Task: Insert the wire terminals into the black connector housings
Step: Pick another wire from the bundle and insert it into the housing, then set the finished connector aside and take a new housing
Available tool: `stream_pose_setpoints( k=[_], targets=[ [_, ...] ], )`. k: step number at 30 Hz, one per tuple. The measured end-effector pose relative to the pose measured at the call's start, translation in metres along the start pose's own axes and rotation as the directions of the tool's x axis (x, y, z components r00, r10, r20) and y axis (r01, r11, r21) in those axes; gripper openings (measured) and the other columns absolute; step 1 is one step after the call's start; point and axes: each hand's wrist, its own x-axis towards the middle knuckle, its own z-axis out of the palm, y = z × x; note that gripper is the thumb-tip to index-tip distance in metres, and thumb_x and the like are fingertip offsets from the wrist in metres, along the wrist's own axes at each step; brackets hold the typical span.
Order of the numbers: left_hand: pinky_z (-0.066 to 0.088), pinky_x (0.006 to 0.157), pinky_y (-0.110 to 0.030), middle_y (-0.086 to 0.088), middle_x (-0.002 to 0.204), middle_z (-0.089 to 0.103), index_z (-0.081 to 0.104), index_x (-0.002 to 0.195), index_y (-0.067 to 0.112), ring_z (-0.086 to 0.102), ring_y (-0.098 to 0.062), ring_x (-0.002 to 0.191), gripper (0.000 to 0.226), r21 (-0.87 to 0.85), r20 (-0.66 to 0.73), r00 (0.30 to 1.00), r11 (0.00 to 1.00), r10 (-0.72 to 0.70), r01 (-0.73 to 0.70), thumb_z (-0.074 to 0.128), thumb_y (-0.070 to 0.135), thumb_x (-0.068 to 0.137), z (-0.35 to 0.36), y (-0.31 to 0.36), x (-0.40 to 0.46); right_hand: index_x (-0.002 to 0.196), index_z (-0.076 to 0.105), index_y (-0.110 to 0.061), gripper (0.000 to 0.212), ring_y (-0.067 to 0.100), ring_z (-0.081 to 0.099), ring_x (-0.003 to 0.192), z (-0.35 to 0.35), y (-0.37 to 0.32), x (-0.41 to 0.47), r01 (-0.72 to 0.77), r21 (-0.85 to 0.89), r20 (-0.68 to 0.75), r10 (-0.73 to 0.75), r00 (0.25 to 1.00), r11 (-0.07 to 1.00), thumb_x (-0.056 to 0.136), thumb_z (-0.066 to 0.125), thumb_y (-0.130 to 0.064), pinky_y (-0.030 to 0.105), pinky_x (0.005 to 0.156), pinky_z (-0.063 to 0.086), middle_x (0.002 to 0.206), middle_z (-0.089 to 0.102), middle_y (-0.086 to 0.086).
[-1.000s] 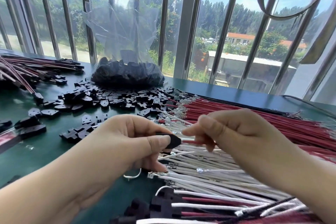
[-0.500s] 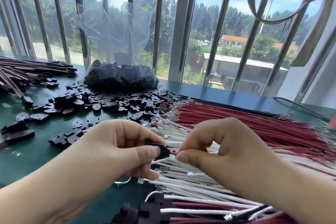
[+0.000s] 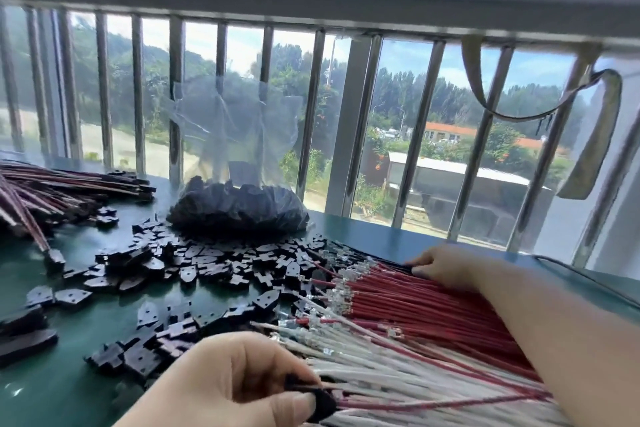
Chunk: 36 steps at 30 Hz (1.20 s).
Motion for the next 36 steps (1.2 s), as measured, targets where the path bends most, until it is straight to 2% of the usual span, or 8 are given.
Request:
stream_pose_setpoints(
  k=[9,14,18,20,23,26,30,36],
  targets=[
    [0.049,0.056,-0.015,-0.007,0.069,0.074,0.077,0.076,0.024,0.069,-0.015,0.061,0.013,-0.012,-0.135,0.99,0.999,-0.041,0.039,0.079,0.013,0.071,0.001,-0.004,0.001,0.077,0.052,-0.021,0.015,0.022,0.059,0.081,0.0,-0.002,0.014,0.018,-0.28,-0.296,-0.104,0.949,0.96,0.088,0.048,-0.011,0.04,0.077,0.053,0.088,0.059,0.003],
    [0.051,0.048,-0.019,-0.01,0.059,0.07,0.076,0.071,0.023,0.069,-0.023,0.054,0.017,-0.049,-0.186,0.979,0.996,-0.08,0.072,0.077,0.006,0.071,0.002,-0.004,0.002,0.096,0.059,-0.017,0.034,0.021,0.06,0.067,-0.021,-0.003,-0.018,0.25,0.223,-0.579,-0.079,0.811,0.942,0.087,0.042,0.011,0.026,0.059,0.044,0.081,0.067,-0.001],
    [0.06,0.062,-0.035,-0.012,0.062,0.071,0.076,0.072,0.018,0.068,-0.024,0.055,0.028,-0.079,-0.185,0.978,0.994,-0.093,0.08,0.083,0.02,0.045,0.001,-0.005,0.001,0.084,0.075,-0.038,0.043,0.025,0.053,0.074,-0.033,-0.021,-0.081,0.386,0.632,-0.406,-0.137,0.903,0.672,0.078,0.056,0.0,0.025,0.069,0.042,0.077,0.072,-0.01],
    [0.06,0.063,-0.036,-0.011,0.06,0.07,0.075,0.07,0.018,0.067,-0.024,0.054,0.038,-0.078,-0.206,0.974,0.994,-0.095,0.081,0.083,0.024,0.034,0.003,-0.004,0.0,0.075,0.075,-0.037,0.014,0.032,0.053,0.065,-0.031,-0.03,-0.114,0.348,0.594,-0.243,-0.25,0.937,0.725,0.069,0.073,-0.049,0.024,0.068,0.049,0.067,0.066,0.004],
    [0.059,0.058,-0.03,-0.009,0.059,0.07,0.075,0.071,0.02,0.068,-0.022,0.054,0.029,-0.052,-0.206,0.976,0.997,-0.073,0.064,0.092,0.017,0.047,0.006,-0.002,-0.003,0.069,0.073,-0.038,0.054,0.011,0.042,0.046,-0.018,-0.04,-0.148,0.434,0.34,-0.179,-0.396,0.901,0.834,0.055,0.055,-0.086,0.018,0.047,0.037,0.051,0.051,-0.002],
    [0.058,0.062,-0.031,-0.007,0.06,0.071,0.075,0.071,0.025,0.069,-0.021,0.055,0.032,-0.009,-0.218,0.976,1.0,-0.025,0.023,0.093,0.026,0.045,0.006,0.001,-0.006,0.093,0.069,-0.053,0.023,0.0,0.065,0.061,-0.01,-0.059,-0.17,0.585,0.346,-0.222,-0.541,0.811,0.734,0.075,0.058,-0.06,0.014,0.057,0.05,0.074,0.069,-0.017],
    [0.055,0.074,-0.047,-0.007,0.063,0.072,0.075,0.069,0.024,0.069,-0.022,0.056,0.042,0.016,-0.215,0.976,1.0,0.029,-0.026,0.084,0.035,0.03,0.01,0.007,-0.008,0.092,0.067,-0.058,0.05,-0.001,0.067,0.071,-0.002,-0.072,-0.176,0.622,0.386,-0.358,-0.511,0.782,0.681,0.082,0.059,-0.009,0.006,0.062,0.047,0.085,0.069,-0.023],
    [0.052,0.066,-0.037,-0.009,0.063,0.072,0.075,0.067,0.024,0.069,-0.02,0.054,0.042,0.023,-0.218,0.972,0.997,0.083,-0.08,0.081,0.034,0.027,0.013,0.006,-0.009,0.065,0.071,-0.048,0.009,-0.008,0.058,0.066,0.007,-0.088,-0.182,0.495,0.482,-0.394,-0.325,0.86,0.723,0.056,0.071,-0.05,0.002,0.059,0.04,0.068,0.067,-0.025]
  ],
)
